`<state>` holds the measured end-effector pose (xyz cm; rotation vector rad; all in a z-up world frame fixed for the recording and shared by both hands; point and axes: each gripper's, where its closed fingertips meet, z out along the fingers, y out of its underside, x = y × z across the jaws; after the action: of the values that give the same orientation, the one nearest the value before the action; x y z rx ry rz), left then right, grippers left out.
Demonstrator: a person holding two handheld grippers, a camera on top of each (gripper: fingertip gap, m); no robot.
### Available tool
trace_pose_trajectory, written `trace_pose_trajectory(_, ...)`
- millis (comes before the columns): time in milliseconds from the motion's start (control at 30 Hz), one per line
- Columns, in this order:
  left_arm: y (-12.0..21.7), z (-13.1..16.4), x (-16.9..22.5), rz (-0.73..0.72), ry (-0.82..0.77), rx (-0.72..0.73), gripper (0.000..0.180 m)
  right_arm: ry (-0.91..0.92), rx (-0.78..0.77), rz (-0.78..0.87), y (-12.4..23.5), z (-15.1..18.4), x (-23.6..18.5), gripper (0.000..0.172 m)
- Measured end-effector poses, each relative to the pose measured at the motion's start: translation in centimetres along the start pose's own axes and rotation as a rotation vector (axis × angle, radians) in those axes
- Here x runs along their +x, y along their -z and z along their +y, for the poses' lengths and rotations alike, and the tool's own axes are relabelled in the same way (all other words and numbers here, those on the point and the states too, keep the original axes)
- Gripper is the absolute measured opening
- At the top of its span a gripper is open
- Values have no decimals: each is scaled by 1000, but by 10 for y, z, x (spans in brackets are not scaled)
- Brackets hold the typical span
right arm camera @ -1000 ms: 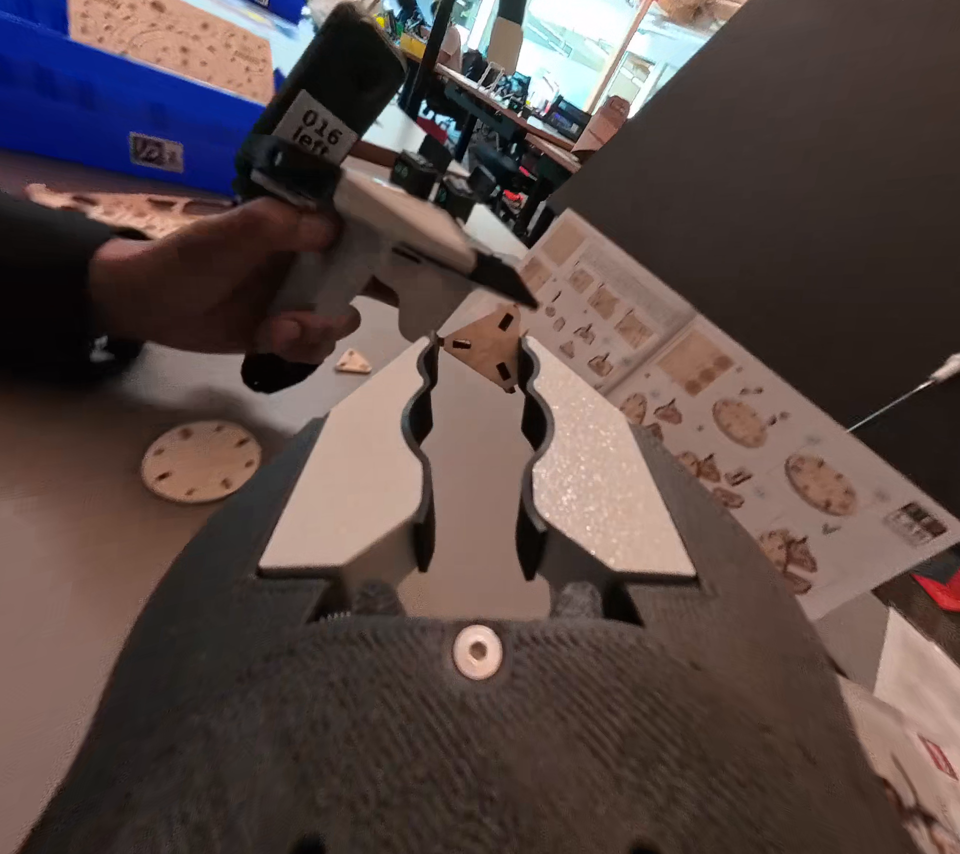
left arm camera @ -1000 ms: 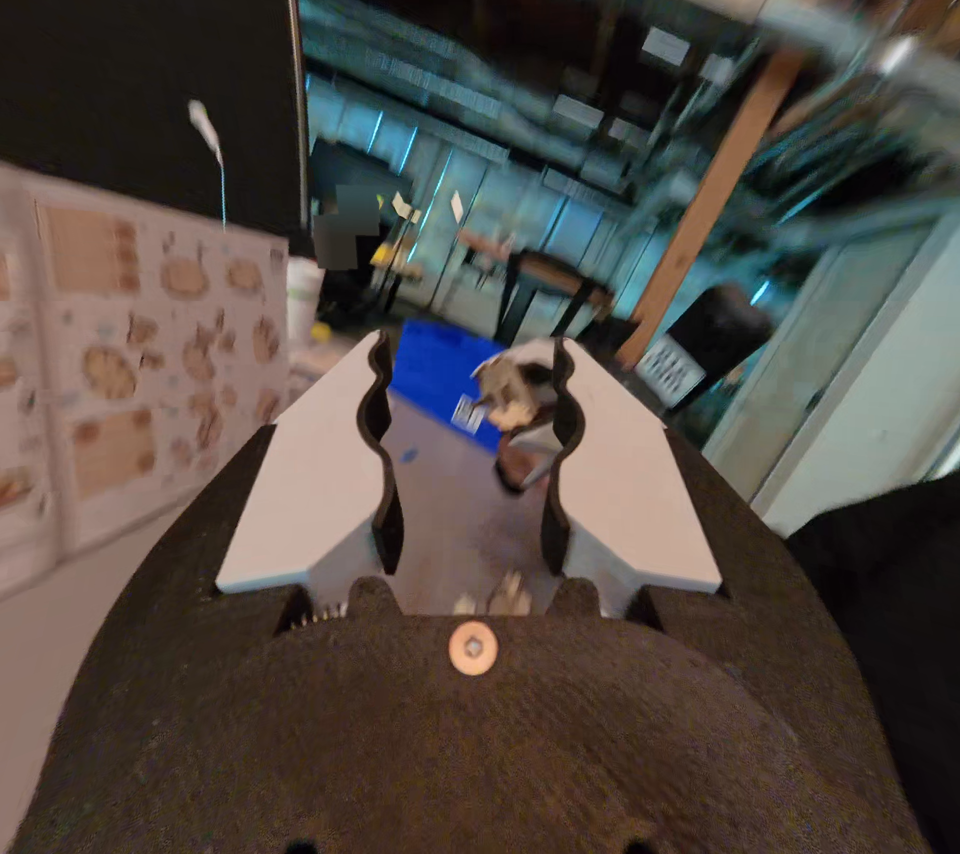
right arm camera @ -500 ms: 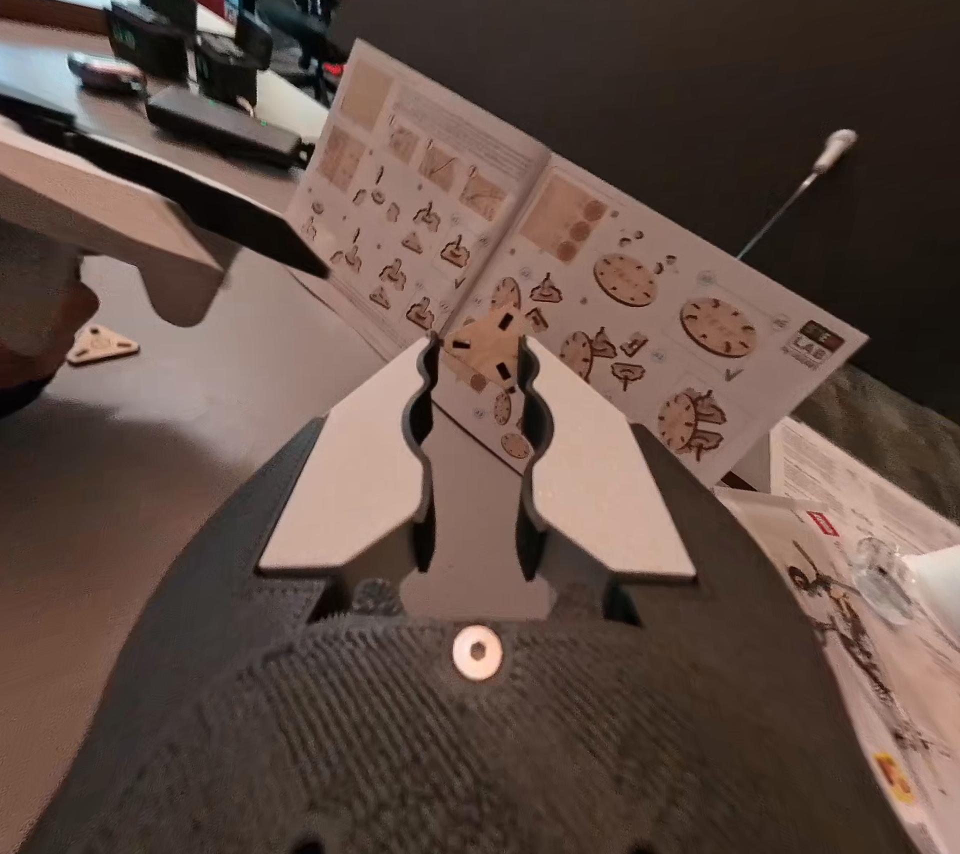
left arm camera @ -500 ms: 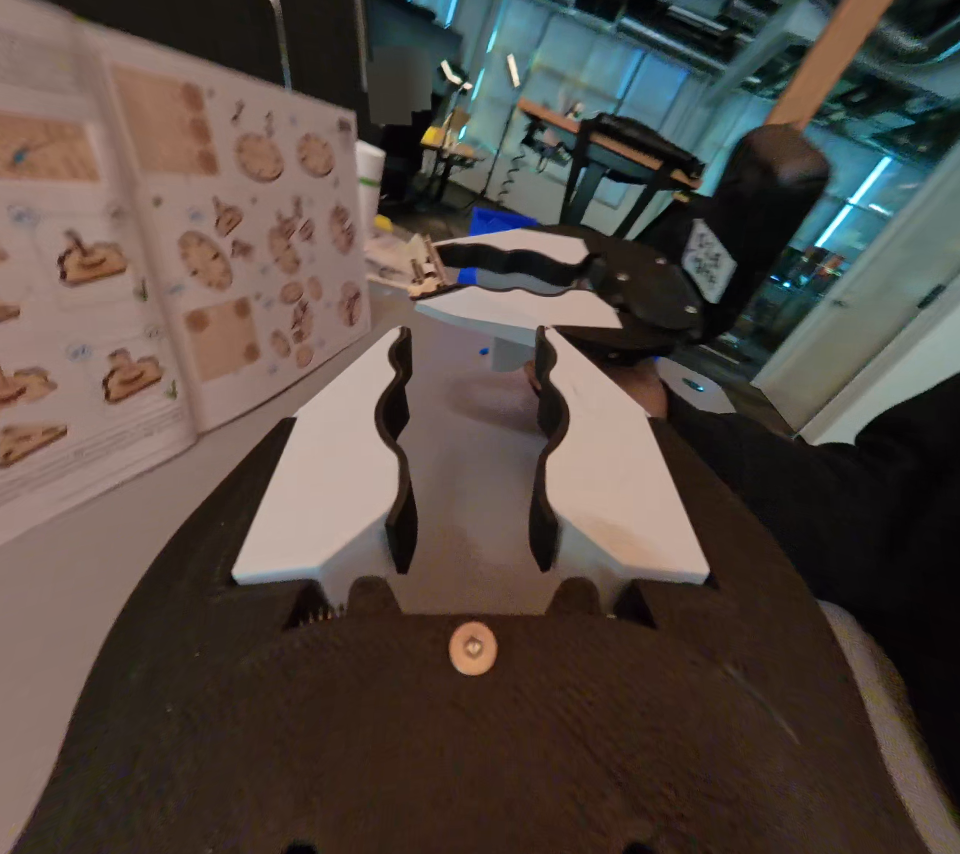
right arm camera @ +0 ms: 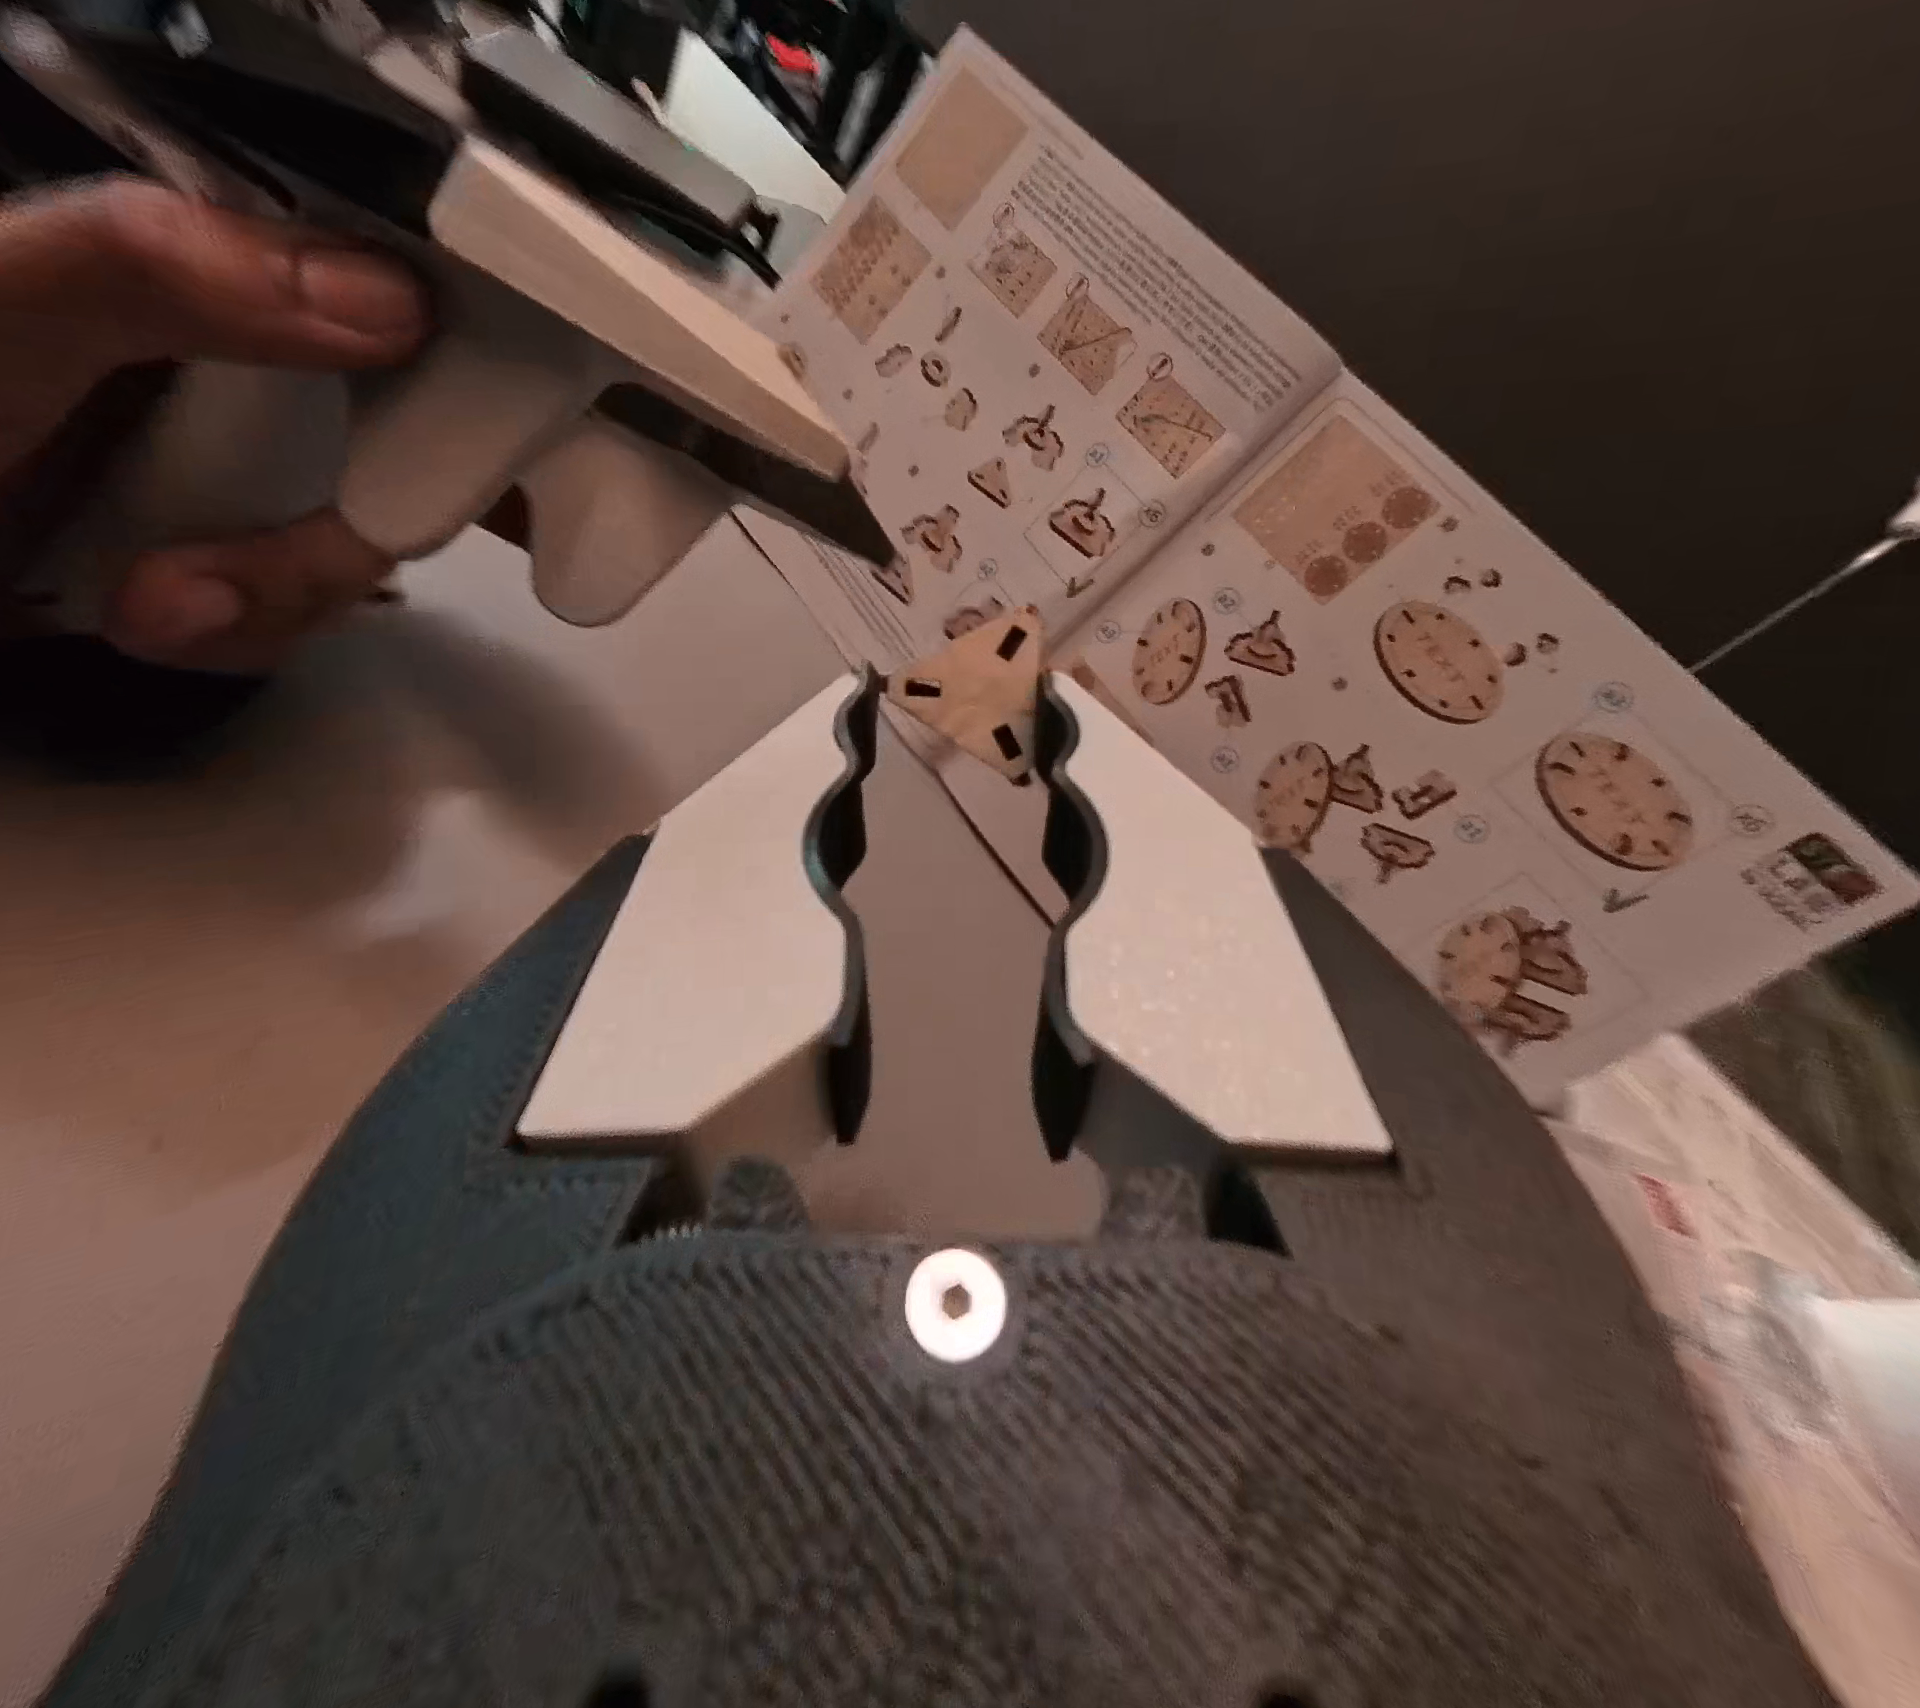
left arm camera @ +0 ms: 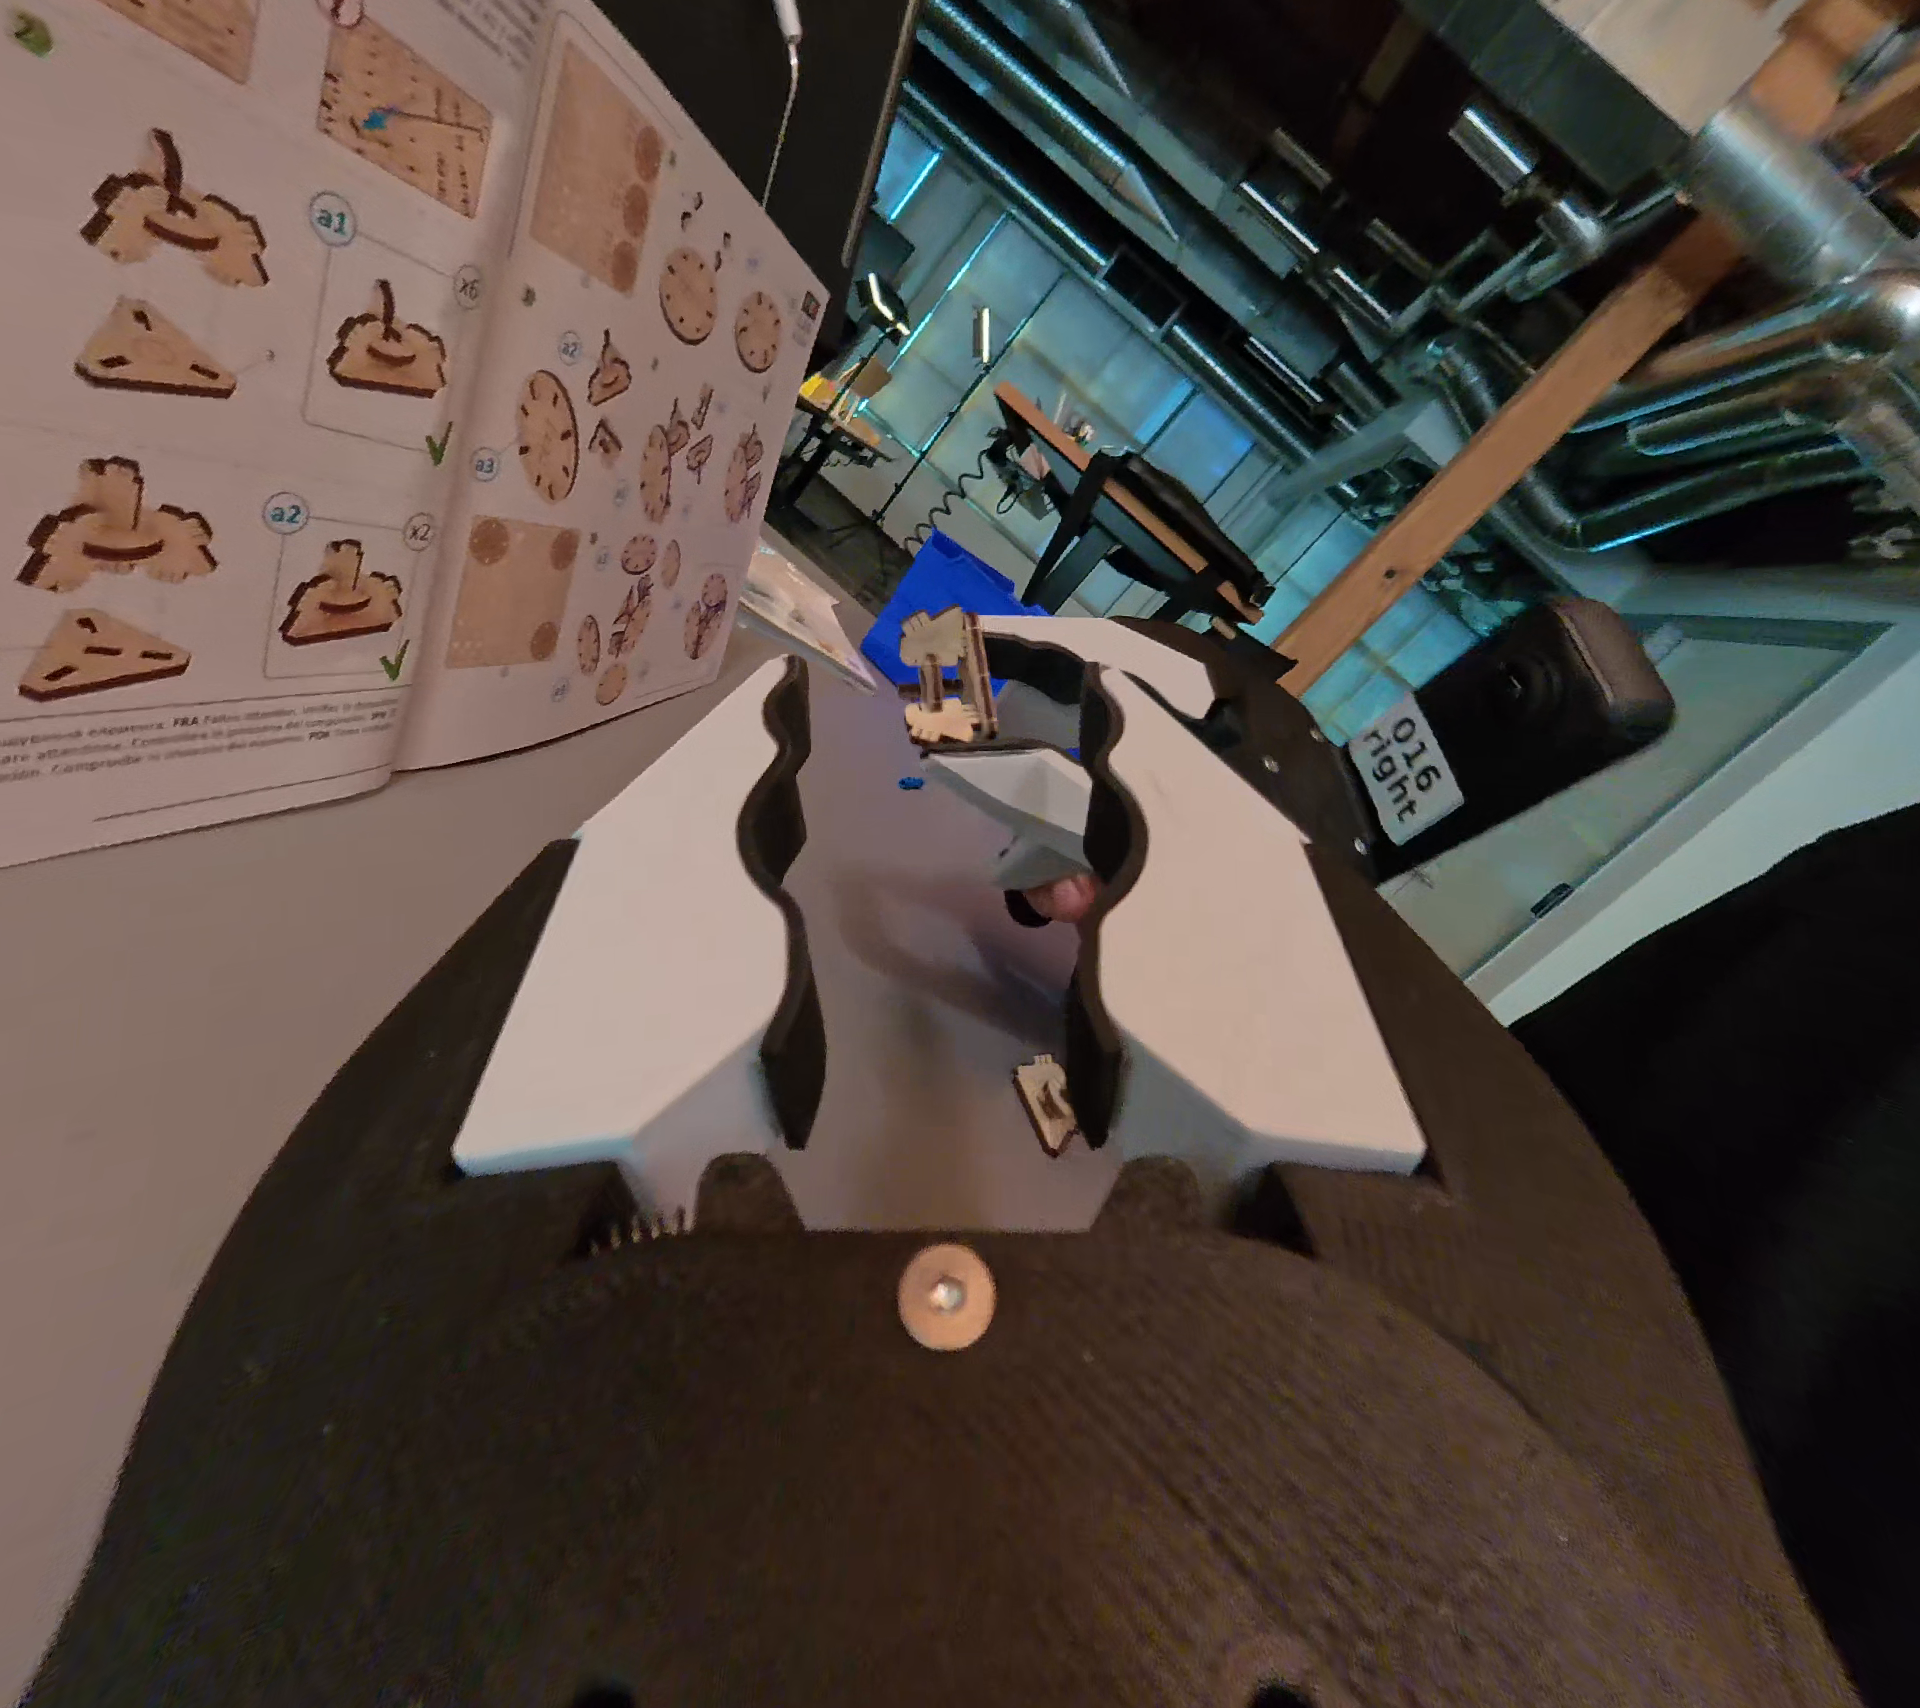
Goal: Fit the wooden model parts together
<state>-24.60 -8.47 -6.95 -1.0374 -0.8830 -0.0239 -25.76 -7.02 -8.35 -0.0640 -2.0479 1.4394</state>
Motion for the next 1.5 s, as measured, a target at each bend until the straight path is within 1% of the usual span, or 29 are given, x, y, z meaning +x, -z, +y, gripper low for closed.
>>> trace_pose_trajectory(67, -1, -1, 5, 26, -8, 8, 60, -164, 97, -162, 4, -13, -13, 29)
trace_pose_trajectory(167, -2, -5, 21, 125, -4, 33, 68, -517, 269, -511, 23, -38, -27, 28)
trace_pose_trajectory(233, -1, -6, 39, 240, 2, 36, 72, -772, 396, -708, 42, -51, -17, 27)
trace_pose_trajectory(267, -1, -5, 49, 296, -2, 34, 71, -898, 470, -790, 52, -56, -6, 28)
trace_pose_trajectory(333, -3, 0, 59, 344, -20, 5, 71, -1100, 613, -938, 71, -61, 15, 27)
trace_pose_trajectory(367, -6, 5, 62, 355, -25, -21, 72, -1154, 645, -1002, 77, -60, 21, 27)
trace_pose_trajectory(400, -8, 10, 65, 373, -24, -46, 73, -1171, 646, -1057, 81, -58, 20, 27)
trace_pose_trajectory(500, -13, 22, 74, 414, -27, -104, 71, -1133, 565, -1205, 86, -59, -3, 28)
trace_pose_trajectory(633, -15, 35, 84, 450, -74, -171, 60, -1083, 527, -1342, 95, -71, -25, 28)
trace_pose_trajectory(767, -14, 37, 97, 504, -121, -166, 61, -1103, 463, -1413, 94, -68, -38, 28)
trace_pose_trajectory(867, -14, 41, 97, 503, -141, -186, 55, -1142, 465, -1450, 94, -65, -38, 28)
trace_pose_trajectory(967, -13, 40, 97, 497, -166, -175, 42, -1162, 455, -1459, 92, -64, -38, 28)
trace_pose_trajectory(1067, -10, 34, 96, 492, -168, -145, 27, -1187, 447, -1427, 86, -61, -36, 28)
trace_pose_trajectory(1333, -12, 32, 89, 447, -177, -137, 27, -1225, 438, -1383, 79, -57, -31, 29)
trace_pose_trajectory(1400, -11, 29, 87, 435, -177, -121, 26, -1239, 435, -1345, 74, -54, -28, 33)
trace_pose_trajectory(1500, -11, 23, 77, 382, -173, -90, 26, -1239, 442, -1221, 63, -46, -20, 44)
